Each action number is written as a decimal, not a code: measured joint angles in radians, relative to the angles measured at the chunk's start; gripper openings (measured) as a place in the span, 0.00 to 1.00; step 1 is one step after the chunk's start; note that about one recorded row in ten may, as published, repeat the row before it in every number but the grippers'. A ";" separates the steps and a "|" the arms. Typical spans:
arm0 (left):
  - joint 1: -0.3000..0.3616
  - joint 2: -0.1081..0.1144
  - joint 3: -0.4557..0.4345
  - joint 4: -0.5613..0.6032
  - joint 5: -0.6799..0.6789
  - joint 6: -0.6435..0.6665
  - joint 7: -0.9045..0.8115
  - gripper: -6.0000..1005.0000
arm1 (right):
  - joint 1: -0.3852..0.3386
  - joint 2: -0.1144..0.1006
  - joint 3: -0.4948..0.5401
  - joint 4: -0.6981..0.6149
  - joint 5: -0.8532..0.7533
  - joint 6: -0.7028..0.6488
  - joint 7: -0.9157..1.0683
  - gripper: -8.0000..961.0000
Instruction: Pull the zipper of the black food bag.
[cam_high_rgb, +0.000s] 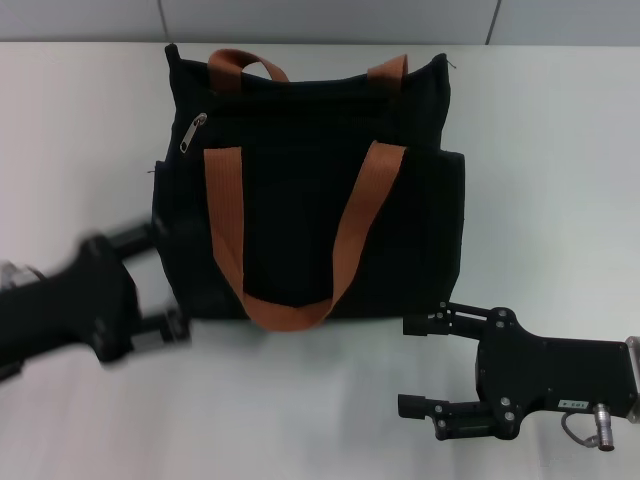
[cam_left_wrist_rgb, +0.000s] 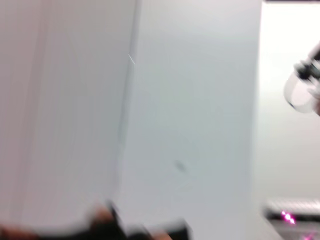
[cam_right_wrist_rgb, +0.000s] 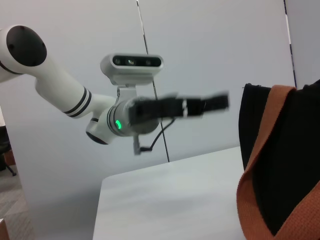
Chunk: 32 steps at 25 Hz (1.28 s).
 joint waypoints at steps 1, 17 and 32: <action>0.001 -0.003 -0.055 -0.005 -0.049 0.007 0.005 0.74 | 0.000 0.000 0.000 0.000 0.000 0.000 0.000 0.86; -0.072 0.049 -0.064 0.086 -0.005 -0.404 -0.005 0.72 | 0.001 -0.001 0.000 0.000 0.000 0.001 -0.002 0.85; -0.120 0.004 -0.046 0.093 -0.026 -0.514 0.122 0.70 | 0.011 -0.001 0.003 0.001 0.012 0.000 0.003 0.85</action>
